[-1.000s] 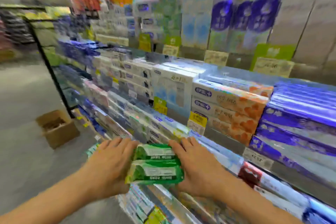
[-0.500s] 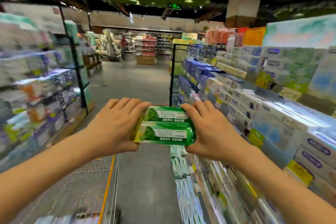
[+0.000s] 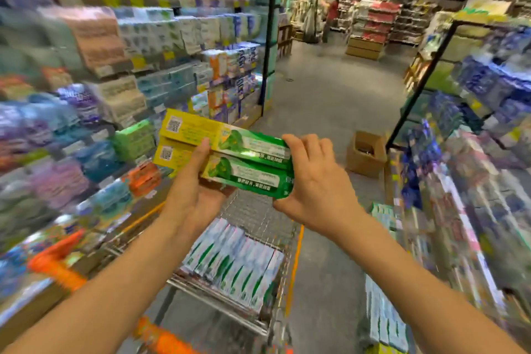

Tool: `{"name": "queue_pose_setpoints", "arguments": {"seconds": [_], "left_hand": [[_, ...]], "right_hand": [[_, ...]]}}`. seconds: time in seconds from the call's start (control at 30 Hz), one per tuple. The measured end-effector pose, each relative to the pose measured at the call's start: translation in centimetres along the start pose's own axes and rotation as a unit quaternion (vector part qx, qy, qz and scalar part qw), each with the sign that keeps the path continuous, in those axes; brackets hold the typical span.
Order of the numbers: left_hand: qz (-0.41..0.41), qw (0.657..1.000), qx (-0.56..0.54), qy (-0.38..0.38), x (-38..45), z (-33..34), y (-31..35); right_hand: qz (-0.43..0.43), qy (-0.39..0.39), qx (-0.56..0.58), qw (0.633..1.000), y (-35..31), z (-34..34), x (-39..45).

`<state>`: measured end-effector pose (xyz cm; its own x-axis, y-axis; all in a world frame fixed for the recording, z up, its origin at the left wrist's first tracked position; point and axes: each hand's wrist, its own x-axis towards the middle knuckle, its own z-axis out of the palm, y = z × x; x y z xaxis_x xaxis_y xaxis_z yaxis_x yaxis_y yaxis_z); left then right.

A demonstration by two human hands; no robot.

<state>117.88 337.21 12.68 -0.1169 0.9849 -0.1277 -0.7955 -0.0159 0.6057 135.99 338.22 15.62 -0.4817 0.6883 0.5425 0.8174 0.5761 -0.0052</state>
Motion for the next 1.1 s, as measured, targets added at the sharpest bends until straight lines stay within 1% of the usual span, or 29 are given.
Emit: {"name": "queue_pose_setpoints", "arguments": {"seconds": [0.07, 0.17, 0.27, 0.4, 0.47, 0.53, 0.63, 0.67, 0.73, 0.8, 0.87, 0.93, 1.0, 1.1], "left_hand": [[-0.011, 0.998, -0.003, 0.064, 1.4, -2.6, 1.6], [-0.036, 0.994, 0.010, 0.105, 4.1, -6.8, 4.5], [-0.059, 0.993, 0.037, 0.094, 7.2, -9.0, 6.1], [-0.106, 0.992, 0.036, 0.050, 11.0, -9.1, 6.0], [-0.132, 0.989, 0.045, 0.039, 12.6, -8.8, 5.2], [-0.155, 0.986, 0.056, 0.035, 14.0, -8.8, 4.0], [-0.187, 0.980, 0.065, 0.029, 15.8, -9.1, 1.9], [-0.199, 0.977, 0.066, 0.028, 16.3, -9.3, 1.4], [-0.217, 0.973, 0.067, 0.031, 17.4, -9.6, 0.7], [-0.230, 0.971, 0.061, 0.033, 18.4, -10.0, 0.1], [-0.236, 0.970, 0.054, 0.031, 19.6, -10.4, -0.6], [-0.239, 0.969, 0.052, 0.034, 20.9, -10.5, -1.5], [-0.242, 0.968, 0.054, 0.043, 22.1, -10.6, -2.7], [-0.247, 0.966, 0.058, 0.056, 23.5, -11.1, -4.6]], "right_hand": [[-0.002, -0.027, 0.010, 1.000, -3.1, 3.2, 1.8], [0.005, -0.059, 0.015, 0.998, -6.2, 7.2, 4.4], [0.030, -0.067, 0.008, 0.997, -7.5, 9.8, 6.4], [0.080, -0.065, -0.008, 0.995, -6.5, 11.9, 7.4], [0.118, -0.094, -0.011, 0.988, -5.6, 12.2, 7.6], [0.143, -0.140, -0.006, 0.980, -4.6, 12.3, 7.6], [0.185, -0.218, 0.052, 0.957, -2.7, 12.4, 7.5], [0.210, -0.229, 0.091, 0.946, -2.1, 12.4, 7.5], [0.266, -0.217, 0.176, 0.923, -0.9, 12.6, 7.4], [0.321, -0.180, 0.247, 0.896, 0.6, 13.0, 7.4], [0.362, -0.136, 0.295, 0.874, 2.6, 13.7, 7.8], [0.412, -0.103, 0.339, 0.840, 5.0, 14.9, 8.2], [0.472, -0.095, 0.398, 0.781, 7.2, 16.7, 8.4], [0.536, -0.161, 0.481, 0.675, 9.2, 19.1, 8.5]]}}
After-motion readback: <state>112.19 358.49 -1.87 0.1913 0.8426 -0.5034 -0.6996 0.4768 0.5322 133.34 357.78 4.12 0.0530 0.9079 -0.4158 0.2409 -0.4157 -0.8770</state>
